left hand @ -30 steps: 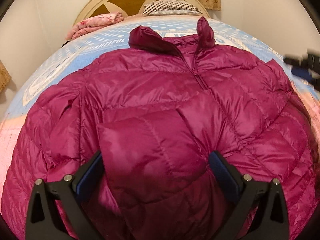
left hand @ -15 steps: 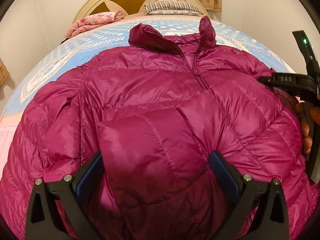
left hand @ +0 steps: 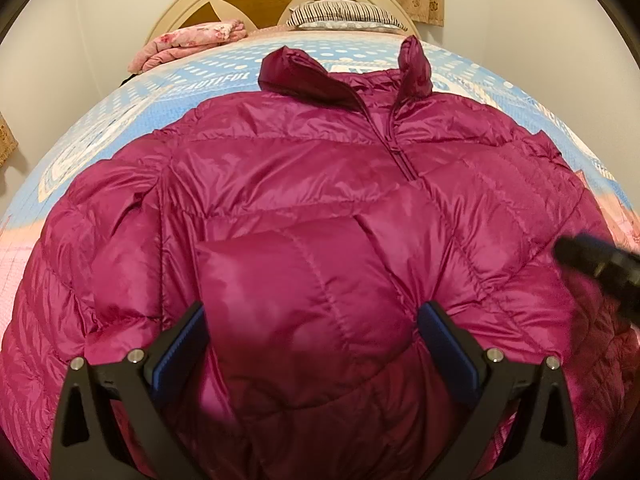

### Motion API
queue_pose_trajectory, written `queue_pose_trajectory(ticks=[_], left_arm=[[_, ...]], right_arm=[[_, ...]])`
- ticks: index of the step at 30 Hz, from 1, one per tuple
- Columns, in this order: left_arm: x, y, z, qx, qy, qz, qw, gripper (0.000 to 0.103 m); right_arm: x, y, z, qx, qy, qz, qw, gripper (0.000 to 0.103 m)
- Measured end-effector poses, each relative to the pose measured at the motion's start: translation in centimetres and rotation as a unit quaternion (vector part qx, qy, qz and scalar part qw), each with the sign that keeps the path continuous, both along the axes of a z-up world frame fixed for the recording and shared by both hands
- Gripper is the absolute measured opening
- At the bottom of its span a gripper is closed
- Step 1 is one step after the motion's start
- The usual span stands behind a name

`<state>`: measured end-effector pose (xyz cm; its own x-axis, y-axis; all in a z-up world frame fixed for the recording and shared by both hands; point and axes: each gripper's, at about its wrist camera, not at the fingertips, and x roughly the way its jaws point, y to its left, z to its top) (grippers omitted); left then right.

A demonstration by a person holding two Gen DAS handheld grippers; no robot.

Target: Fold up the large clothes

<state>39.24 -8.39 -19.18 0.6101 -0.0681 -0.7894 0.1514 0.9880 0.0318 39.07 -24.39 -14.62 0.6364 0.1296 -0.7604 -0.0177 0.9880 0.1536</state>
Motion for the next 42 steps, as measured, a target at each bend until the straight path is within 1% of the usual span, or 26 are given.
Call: queue_pose_trajectory(ticks=[3, 10, 12, 14, 21, 27, 31, 40, 42], left_arm=[[0.0, 0.0, 0.0, 0.0, 0.0, 0.0, 1.0, 0.103], [0.0, -0.1, 0.0, 0.002, -0.001, 0.0, 1.0, 0.103], [0.0, -0.1, 0.0, 0.002, -0.001, 0.0, 1.0, 0.103], [0.0, -0.1, 0.0, 0.003, -0.001, 0.0, 1.0, 0.103], [0.0, -0.2, -0.1, 0.006, 0.001, 0.0, 1.0, 0.103], [0.3, -0.1, -0.1, 0.001, 0.009, -0.001, 1.0, 0.103], [0.6, 0.0, 0.0, -0.004, 0.016, -0.006, 0.9998, 0.103], [0.0, 0.5, 0.5, -0.016, 0.017, -0.014, 0.9996, 0.103], [-0.1, 0.4, 0.6, -0.01, 0.017, -0.013, 0.9997, 0.103]], right_arm=[[-0.3, 0.1, -1.6, 0.002, 0.006, -0.001, 1.0, 0.047], [-0.3, 0.9, -2.4, -0.029, 0.003, 0.003, 1.0, 0.047], [-0.2, 1.0, -2.6, -0.031, 0.002, 0.003, 1.0, 0.047], [-0.2, 0.9, -2.7, -0.029, 0.002, 0.003, 1.0, 0.048], [-0.2, 1.7, -3.0, -0.057, -0.001, 0.006, 0.998, 0.049], [-0.2, 1.7, -3.0, -0.06, -0.001, 0.006, 0.998, 0.049], [-0.3, 2.0, -3.0, -0.071, -0.003, 0.006, 0.997, 0.049], [-0.3, 1.9, -3.0, -0.072, -0.004, 0.006, 0.997, 0.049], [-0.3, 1.9, -3.0, -0.074, -0.005, 0.006, 0.997, 0.049]])
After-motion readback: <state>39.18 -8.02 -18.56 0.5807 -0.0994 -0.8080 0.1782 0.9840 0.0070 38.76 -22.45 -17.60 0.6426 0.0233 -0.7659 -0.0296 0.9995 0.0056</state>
